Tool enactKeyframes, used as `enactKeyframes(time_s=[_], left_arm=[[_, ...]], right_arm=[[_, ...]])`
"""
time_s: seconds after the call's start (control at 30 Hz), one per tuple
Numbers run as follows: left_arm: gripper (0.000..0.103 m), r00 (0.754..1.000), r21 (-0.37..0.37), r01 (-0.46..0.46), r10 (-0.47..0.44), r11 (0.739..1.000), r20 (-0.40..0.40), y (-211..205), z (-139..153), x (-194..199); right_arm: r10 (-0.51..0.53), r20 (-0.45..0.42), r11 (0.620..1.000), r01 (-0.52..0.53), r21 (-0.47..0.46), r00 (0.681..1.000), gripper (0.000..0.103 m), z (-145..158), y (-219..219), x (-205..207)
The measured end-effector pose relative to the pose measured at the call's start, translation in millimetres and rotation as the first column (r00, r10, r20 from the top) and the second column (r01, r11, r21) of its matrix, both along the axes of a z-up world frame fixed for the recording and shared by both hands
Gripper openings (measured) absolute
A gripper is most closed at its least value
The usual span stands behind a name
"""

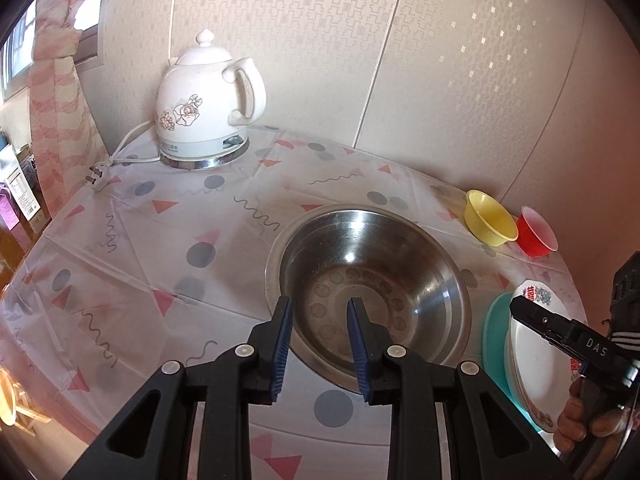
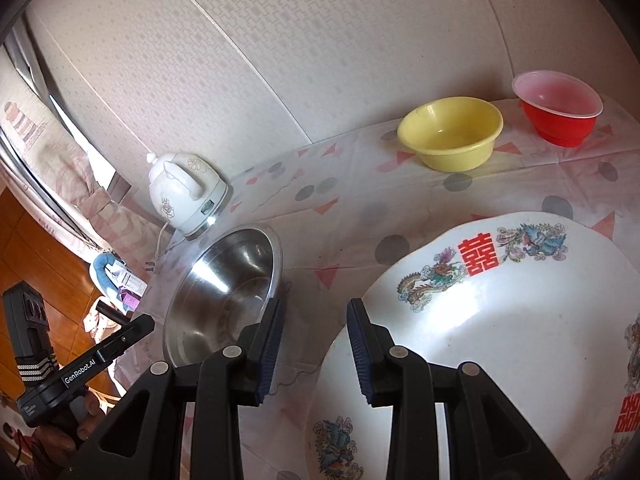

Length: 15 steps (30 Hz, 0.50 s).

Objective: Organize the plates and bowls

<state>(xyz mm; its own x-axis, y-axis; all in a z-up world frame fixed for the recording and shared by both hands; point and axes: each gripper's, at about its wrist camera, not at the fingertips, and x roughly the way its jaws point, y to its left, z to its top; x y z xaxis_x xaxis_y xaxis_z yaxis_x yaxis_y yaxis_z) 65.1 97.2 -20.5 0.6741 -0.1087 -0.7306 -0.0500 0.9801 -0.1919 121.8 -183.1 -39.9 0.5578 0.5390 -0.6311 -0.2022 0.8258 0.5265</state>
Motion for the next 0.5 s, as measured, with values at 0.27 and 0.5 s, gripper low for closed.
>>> enactKeyframes(time_s=[0.27,0.5], left_arm=[[0.029,0.997,0.020,0.072,-0.073,0.997,0.033,-26.9,14.3,12.6],[0.029,0.986,0.029,0.163,-0.163,0.986,0.021,-60.2,21.3,32.2]], right_arm=[[-0.009,0.006,0.999,0.009,0.041,1.000,0.033,4.4,-9.3,-2.9],[-0.052,-0.022,0.997,0.053,0.049,0.998,0.033,13.6,-25.6,0.4]])
